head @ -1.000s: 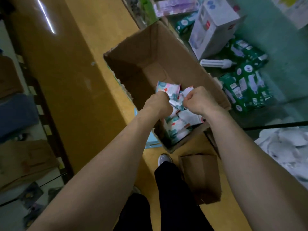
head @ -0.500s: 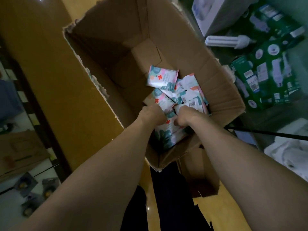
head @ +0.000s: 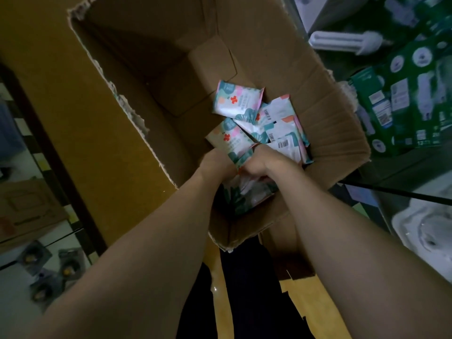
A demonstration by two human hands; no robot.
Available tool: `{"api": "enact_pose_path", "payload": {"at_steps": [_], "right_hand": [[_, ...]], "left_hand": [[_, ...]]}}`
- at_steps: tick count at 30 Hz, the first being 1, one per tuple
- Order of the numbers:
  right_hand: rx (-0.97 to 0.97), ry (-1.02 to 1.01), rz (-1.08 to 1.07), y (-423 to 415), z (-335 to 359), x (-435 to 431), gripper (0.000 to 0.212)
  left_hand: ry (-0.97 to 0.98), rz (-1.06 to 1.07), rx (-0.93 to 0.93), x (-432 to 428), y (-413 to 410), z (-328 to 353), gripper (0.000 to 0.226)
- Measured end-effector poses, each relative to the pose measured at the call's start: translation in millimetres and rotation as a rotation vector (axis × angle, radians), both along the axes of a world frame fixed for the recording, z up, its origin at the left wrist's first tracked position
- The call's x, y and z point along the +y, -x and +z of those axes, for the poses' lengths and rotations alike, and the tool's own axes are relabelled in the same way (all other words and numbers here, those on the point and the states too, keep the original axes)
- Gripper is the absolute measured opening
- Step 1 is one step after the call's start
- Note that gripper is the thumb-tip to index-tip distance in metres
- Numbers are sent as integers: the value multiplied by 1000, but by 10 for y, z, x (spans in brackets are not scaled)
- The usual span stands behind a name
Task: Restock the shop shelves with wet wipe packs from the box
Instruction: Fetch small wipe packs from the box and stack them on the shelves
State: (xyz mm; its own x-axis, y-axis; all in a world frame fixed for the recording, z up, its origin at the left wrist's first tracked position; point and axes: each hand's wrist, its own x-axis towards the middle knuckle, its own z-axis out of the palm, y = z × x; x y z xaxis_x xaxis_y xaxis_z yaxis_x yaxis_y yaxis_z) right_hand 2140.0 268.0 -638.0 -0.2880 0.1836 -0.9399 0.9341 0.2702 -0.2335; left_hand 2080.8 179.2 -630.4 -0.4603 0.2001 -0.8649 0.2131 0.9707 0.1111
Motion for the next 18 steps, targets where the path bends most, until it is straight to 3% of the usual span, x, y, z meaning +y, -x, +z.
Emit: {"api": "enact_pose_path", "payload": {"at_steps": [4,8,14,18], "right_hand": [[75,-162,20,-31,289,-9,16],[152,-207,-14,6,626,-20,25],[272,-303,117,171,1234,-98,27],[346,-331,202,356,1611,-323,26]], "left_hand": [[-49,85,120,-35,60,254,43],[-131,215,129,-79,90,618,47],[-242,304,260,-317,165,1189,26],[-307,406,321,-573,258,1581,27]]}}
